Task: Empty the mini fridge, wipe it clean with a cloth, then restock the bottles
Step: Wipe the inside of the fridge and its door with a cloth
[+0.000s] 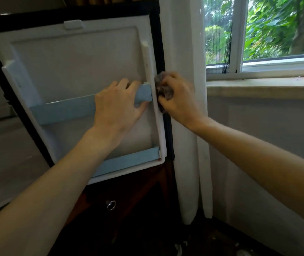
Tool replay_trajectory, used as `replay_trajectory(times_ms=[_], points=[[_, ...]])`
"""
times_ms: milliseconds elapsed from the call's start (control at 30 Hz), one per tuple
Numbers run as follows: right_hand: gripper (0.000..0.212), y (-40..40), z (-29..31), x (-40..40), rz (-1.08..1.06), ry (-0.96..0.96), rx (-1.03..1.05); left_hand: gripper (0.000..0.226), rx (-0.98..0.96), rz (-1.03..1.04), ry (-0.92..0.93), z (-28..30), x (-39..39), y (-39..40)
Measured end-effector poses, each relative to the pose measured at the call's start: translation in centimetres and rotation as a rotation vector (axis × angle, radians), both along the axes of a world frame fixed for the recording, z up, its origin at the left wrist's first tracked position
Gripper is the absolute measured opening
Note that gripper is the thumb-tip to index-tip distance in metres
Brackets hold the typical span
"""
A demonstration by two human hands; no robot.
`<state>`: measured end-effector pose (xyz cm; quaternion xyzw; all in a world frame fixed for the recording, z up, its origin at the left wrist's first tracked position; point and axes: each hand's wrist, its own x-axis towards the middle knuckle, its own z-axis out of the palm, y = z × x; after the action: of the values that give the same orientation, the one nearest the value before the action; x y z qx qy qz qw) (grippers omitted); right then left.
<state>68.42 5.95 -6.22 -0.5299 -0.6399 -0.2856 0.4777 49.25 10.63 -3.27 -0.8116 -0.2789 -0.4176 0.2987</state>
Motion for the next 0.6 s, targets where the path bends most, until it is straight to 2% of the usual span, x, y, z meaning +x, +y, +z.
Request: replay_trajectory(times_ms=[100, 200, 300, 400, 500, 600], points=[[0.02, -0.7, -8.0, 0.2, -0.027, -0.038, -0.098, 0.046, 0.004, 0.008, -0.003, 0.1, 0.0, 0.0], [0.015, -1.2, -14.2, -0.3, 0.015, 0.023, -0.203, 0.046, 0.009, 0.009, -0.005, 0.0, 0.0, -0.1], [0.021, -1.5, -15.5, -0.2, 0.03, 0.102, -0.279, 0.046, 0.005, 0.01, -0.007, 0.0, -0.1, -0.3], [0.023, -1.8, -11.6, -0.2, 0.097, 0.059, -0.235, 0.046, 0.005, 0.002, -0.004, 0.0, -0.2, -0.4], [0.022, -1.2, -3.4, -0.3, 0.106, 0.135, -0.084, 0.045, 0.018, 0.007, 0.004, 0.1, -0.1, -0.2], [0.026, -0.1, 5.3, -0.4, 0.054, 0.11, 0.062, 0.044, 0.001, -0.005, 0.003, 0.2, -0.1, -0.2]])
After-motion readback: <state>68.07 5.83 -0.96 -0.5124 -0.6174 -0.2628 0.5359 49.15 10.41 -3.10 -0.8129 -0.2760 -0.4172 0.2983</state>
